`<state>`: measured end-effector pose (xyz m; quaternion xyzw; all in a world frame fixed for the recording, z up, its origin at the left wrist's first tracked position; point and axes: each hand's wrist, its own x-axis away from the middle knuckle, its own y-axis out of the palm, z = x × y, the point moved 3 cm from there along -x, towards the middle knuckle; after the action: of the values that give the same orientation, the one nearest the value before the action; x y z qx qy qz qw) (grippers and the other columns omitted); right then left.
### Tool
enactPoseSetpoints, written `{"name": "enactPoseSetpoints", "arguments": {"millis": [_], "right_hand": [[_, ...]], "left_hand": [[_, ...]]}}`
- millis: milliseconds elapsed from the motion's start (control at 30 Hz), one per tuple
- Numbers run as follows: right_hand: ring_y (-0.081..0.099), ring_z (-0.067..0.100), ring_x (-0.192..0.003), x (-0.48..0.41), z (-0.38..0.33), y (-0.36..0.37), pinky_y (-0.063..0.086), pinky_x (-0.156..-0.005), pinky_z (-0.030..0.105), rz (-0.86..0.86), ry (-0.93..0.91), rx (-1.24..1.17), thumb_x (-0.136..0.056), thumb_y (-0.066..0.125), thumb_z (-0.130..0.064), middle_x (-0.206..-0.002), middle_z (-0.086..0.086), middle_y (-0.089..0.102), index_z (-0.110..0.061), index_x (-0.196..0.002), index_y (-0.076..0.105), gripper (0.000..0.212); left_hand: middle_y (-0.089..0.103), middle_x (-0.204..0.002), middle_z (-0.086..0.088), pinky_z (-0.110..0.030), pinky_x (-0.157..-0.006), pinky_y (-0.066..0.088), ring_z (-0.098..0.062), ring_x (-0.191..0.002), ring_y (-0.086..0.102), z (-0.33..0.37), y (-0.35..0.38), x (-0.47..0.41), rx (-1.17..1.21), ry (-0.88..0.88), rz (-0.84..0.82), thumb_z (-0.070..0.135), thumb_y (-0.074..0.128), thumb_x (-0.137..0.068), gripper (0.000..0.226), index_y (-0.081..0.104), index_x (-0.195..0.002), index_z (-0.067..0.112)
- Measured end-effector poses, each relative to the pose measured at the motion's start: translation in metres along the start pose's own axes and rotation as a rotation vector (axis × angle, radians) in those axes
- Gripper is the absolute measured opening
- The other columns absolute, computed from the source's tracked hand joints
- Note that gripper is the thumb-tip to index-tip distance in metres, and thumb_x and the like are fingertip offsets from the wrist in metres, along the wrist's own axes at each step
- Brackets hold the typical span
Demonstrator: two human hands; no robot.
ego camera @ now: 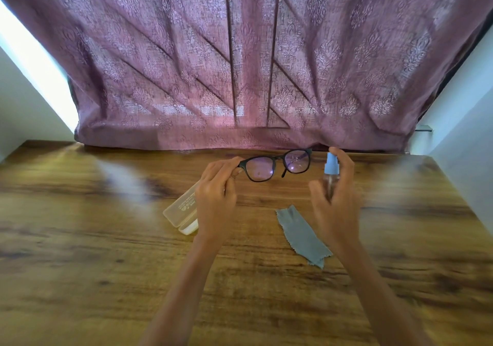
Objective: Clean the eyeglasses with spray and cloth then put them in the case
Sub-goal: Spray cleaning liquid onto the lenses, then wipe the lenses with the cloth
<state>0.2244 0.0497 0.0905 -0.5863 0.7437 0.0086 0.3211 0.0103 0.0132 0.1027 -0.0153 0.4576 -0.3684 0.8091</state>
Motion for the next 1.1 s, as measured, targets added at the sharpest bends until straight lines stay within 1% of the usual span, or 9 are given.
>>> {"name": "enactPoseSetpoints", "arguments": {"millis": [100, 167, 233, 367, 533, 667, 867, 1033, 1100], "right_hand": [[0.046, 0.013, -0.045, 0.004, 0.027, 0.006, 0.042, -0.047, 0.030, -0.080, 0.091, -0.014, -0.090, 0.045, -0.021, -0.056, -0.005, 0.046, -0.041, -0.138, 0.026, 0.055], [0.056, 0.028, -0.054, 0.007, 0.040, 0.011, 0.051, -0.055, 0.044, -0.155, 0.130, -0.033, -0.096, 0.048, -0.016, -0.064, 0.013, 0.056, -0.035, -0.140, 0.021, 0.055], [0.061, 0.033, -0.068, 0.010, 0.053, 0.014, 0.053, -0.066, 0.049, -0.212, 0.164, -0.015, -0.096, 0.052, -0.015, -0.076, 0.019, 0.060, -0.022, -0.133, 0.031, 0.043], [0.060, 0.027, -0.086, 0.015, 0.077, 0.020, 0.044, -0.070, 0.033, -0.282, 0.264, 0.086, -0.095, 0.057, -0.017, -0.091, 0.011, 0.061, -0.011, -0.104, 0.048, 0.014], [0.054, 0.023, -0.094, 0.021, 0.091, 0.023, 0.035, -0.076, 0.028, -0.310, 0.307, 0.199, -0.096, 0.057, -0.018, -0.099, 0.007, 0.056, -0.008, -0.109, 0.049, 0.017], [0.057, 0.023, -0.088, 0.024, 0.096, 0.023, 0.035, -0.062, 0.020, -0.307, 0.337, 0.203, -0.095, 0.058, -0.018, -0.094, 0.007, 0.058, -0.013, -0.103, 0.046, 0.015], [0.057, 0.021, -0.091, 0.028, 0.103, 0.021, 0.037, -0.067, 0.022, -0.282, 0.356, 0.175, -0.093, 0.061, -0.020, -0.097, 0.005, 0.059, -0.009, -0.111, 0.048, 0.025], [0.059, 0.018, -0.099, 0.037, 0.113, 0.009, 0.048, -0.081, 0.031, -0.315, 0.523, 0.127, -0.079, 0.079, -0.023, -0.108, 0.000, 0.061, -0.012, -0.125, 0.048, 0.057], [0.060, 0.015, -0.090, 0.047, 0.117, -0.001, 0.047, -0.070, 0.025, -0.320, 0.579, 0.232, -0.070, 0.085, -0.036, -0.098, -0.003, 0.063, -0.014, -0.110, 0.057, 0.053]], "left_hand": [[0.058, -0.095, 0.012, -0.006, -0.080, 0.040, 0.001, -0.089, 0.054, -0.001, 0.001, 0.002, -0.003, -0.004, -0.002, -0.018, 0.059, -0.080, 0.038, 0.069, -0.107, 0.007], [0.058, -0.094, 0.012, -0.005, -0.080, 0.039, 0.002, -0.088, 0.052, -0.002, 0.001, 0.004, -0.009, -0.003, -0.005, -0.018, 0.060, -0.079, 0.037, 0.069, -0.106, 0.006], [0.058, -0.093, 0.011, -0.005, -0.080, 0.038, 0.003, -0.088, 0.051, -0.003, 0.002, 0.006, -0.015, -0.009, -0.007, -0.018, 0.061, -0.079, 0.036, 0.070, -0.105, 0.005], [0.058, -0.095, 0.013, -0.006, -0.081, 0.038, 0.005, -0.088, 0.050, -0.003, 0.003, 0.011, -0.016, -0.038, -0.019, -0.011, 0.060, -0.083, 0.031, 0.070, -0.105, 0.008], [0.062, -0.092, 0.008, -0.004, -0.078, 0.038, 0.005, -0.084, 0.050, -0.006, 0.003, 0.021, -0.036, -0.072, -0.043, -0.015, 0.058, -0.083, 0.032, 0.070, -0.104, 0.006], [0.064, -0.092, 0.004, 0.000, -0.082, 0.035, 0.010, -0.087, 0.050, -0.005, 0.003, 0.027, -0.029, -0.099, -0.035, -0.017, 0.058, -0.082, 0.033, 0.071, -0.103, 0.005], [0.063, -0.095, 0.007, -0.002, -0.080, 0.038, 0.015, -0.088, 0.052, -0.009, 0.005, 0.035, 0.001, -0.130, -0.062, -0.016, 0.056, -0.083, 0.036, 0.070, -0.107, 0.007], [0.059, -0.096, 0.013, -0.002, -0.080, 0.038, 0.018, -0.091, 0.051, -0.012, 0.006, 0.042, 0.019, -0.150, -0.074, -0.012, 0.058, -0.085, 0.033, 0.069, -0.108, 0.010], [0.058, -0.096, 0.013, -0.002, -0.080, 0.038, 0.018, -0.091, 0.051, -0.012, 0.006, 0.044, 0.017, -0.160, -0.080, -0.011, 0.058, -0.086, 0.032, 0.069, -0.108, 0.010]]}}
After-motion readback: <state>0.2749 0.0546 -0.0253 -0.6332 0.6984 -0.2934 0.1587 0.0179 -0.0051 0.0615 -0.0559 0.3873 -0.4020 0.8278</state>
